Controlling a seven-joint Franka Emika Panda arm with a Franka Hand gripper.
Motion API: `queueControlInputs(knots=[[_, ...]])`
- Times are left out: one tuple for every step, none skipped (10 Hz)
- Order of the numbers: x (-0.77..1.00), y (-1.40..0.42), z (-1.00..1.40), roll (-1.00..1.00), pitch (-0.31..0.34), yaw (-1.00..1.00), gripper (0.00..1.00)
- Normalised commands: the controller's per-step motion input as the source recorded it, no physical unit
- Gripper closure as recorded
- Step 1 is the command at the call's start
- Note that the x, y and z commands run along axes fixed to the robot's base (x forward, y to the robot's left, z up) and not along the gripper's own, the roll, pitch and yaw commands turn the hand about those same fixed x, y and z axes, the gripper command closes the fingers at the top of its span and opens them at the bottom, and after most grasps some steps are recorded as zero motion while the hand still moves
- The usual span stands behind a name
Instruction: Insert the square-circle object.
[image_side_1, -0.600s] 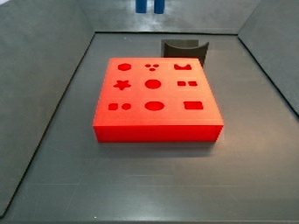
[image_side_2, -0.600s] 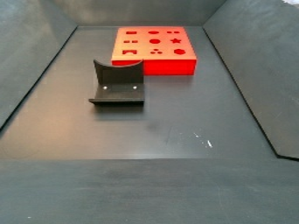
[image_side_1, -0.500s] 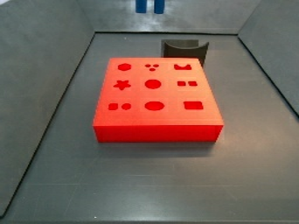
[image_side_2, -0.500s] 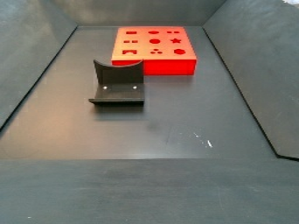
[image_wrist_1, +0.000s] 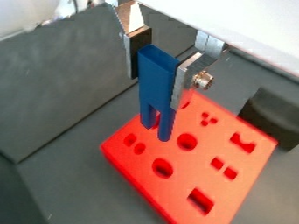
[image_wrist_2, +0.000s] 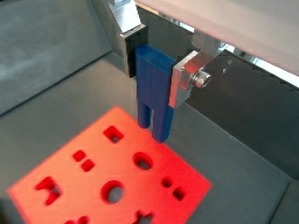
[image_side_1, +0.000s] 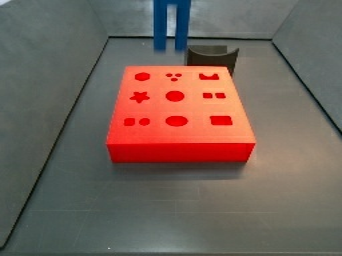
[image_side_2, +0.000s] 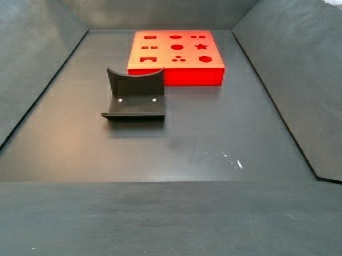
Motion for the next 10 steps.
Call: queueControlInputs(knots=[[0.00,-0.26,-0.96,0.00,-0.137,0.02,1.00],[0.00,0.00,-0.81,0.00,-0.124,0.00,1.00],[0.00,0.03,-0.63,-0.07,-0.113,0.03,1.00],[-0.13,0.17,-0.56,-0.08,-0.129,0.13,1.00],[-0.28,0.19,-0.56,-0.07,-0.143,0.19,1.00],[-0.29,0.17,-0.52,-0.07,-0.136,0.22,1.00],[-0.17,0.07,-0.22,0.00,-0.076,0.08,1.00],[0.00,0.00,0.00,0.01,0.000,0.00,1.00],[-0.31,0.21,-0.13,0.05,0.000,0.00,1.00],[-0.50,0.33,-0.25,0.01,0.000,0.00,1.00]])
